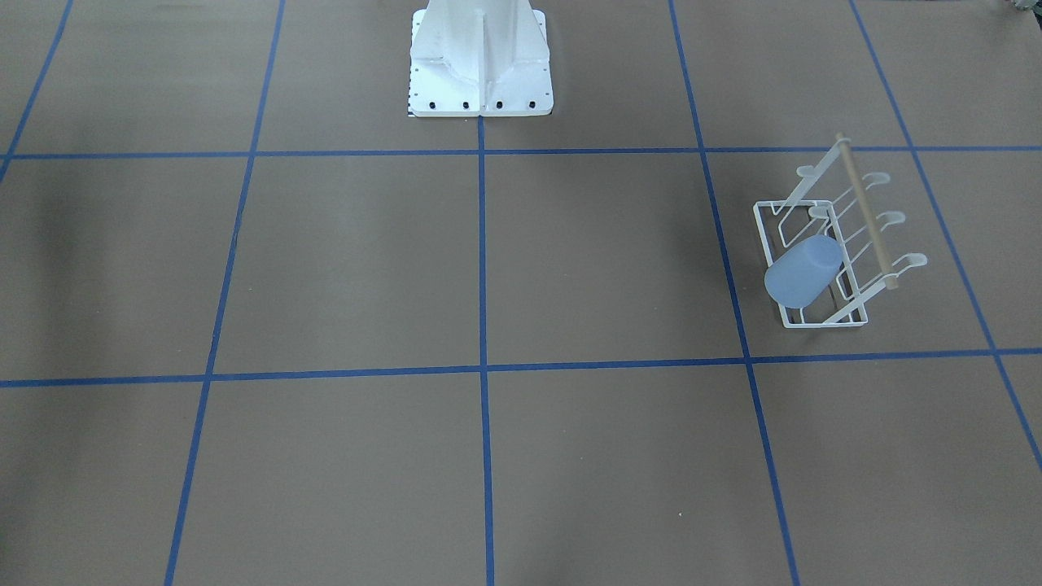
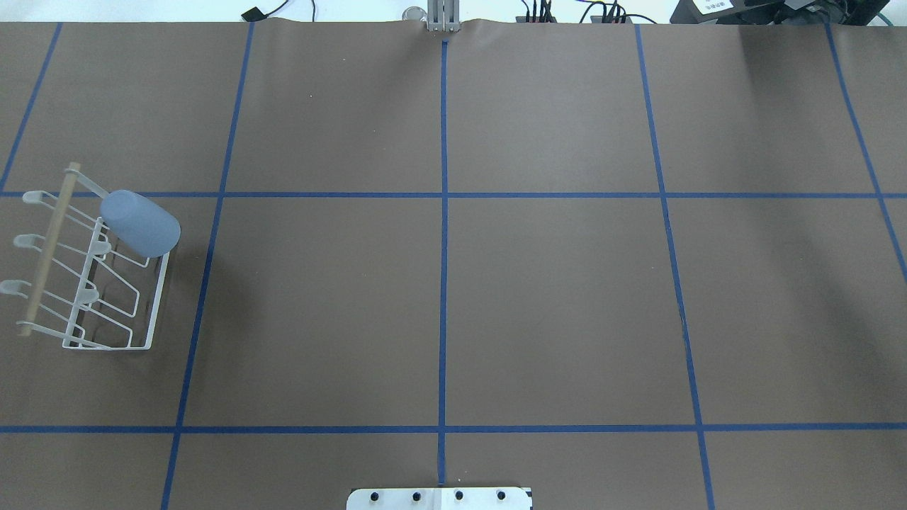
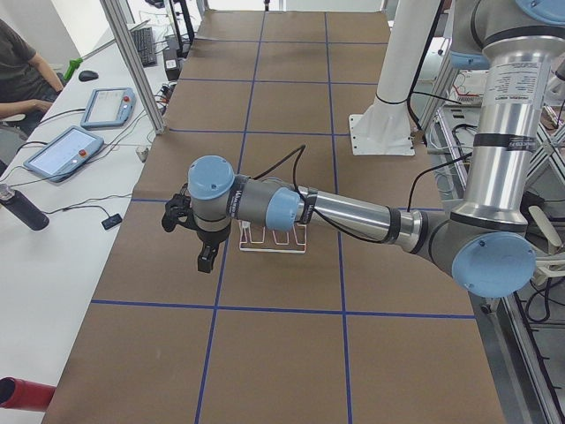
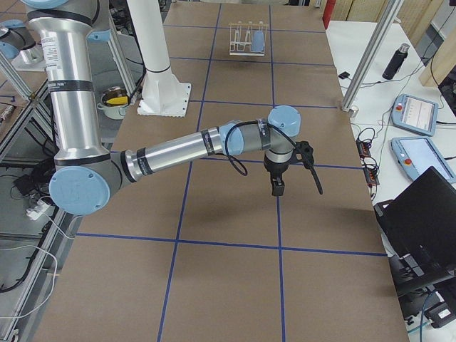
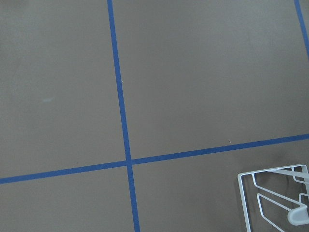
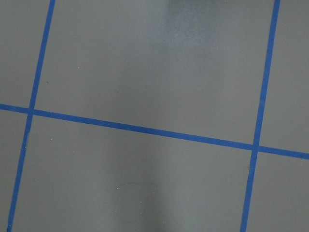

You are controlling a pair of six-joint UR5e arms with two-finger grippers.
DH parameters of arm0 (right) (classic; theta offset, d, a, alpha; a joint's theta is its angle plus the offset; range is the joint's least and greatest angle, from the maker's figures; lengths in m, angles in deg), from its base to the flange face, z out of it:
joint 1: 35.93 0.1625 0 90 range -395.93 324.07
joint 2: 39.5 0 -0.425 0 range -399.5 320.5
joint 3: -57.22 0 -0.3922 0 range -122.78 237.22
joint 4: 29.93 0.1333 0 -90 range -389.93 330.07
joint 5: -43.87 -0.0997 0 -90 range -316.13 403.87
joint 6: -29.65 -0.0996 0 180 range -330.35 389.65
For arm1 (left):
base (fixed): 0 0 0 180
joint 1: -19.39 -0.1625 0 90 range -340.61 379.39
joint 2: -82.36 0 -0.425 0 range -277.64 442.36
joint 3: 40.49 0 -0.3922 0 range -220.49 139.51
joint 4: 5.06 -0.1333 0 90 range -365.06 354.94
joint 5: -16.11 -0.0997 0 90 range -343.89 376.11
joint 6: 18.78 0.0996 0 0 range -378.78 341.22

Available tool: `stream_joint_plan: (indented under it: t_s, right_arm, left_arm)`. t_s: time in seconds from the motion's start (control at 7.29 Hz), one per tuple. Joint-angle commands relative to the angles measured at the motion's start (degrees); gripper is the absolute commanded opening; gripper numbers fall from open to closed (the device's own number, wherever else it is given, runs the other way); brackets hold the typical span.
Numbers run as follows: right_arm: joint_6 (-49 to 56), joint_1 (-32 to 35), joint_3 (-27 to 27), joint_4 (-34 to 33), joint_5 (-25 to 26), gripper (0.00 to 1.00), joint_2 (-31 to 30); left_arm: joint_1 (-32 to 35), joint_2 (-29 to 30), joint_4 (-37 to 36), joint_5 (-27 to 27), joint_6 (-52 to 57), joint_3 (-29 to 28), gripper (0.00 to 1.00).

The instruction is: Hang cup on cup holder

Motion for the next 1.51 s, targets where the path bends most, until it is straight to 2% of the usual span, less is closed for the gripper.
stream_joint_plan:
  t_s: [0.0,0.82,1.37]
  right_arm:
    - [-0.12,0.07,-0.27,0.00,0.06,1.00,-0.08]
    - [-0.03,-0.01,0.17,0.00,1.90,1.00,0.53]
    - [0.23,0.87,0.87,0.09,-1.25,1.00,0.01]
  left_arm:
    - [-0.06,-0.60,0.31,-0.08,0.06,0.00,0.98]
    - [-0.06,-0.78,0.22,-0.17,-0.02,0.36,0.98]
    - [-0.15,-0.69,0.49,0.27,0.06,1.14,0.98]
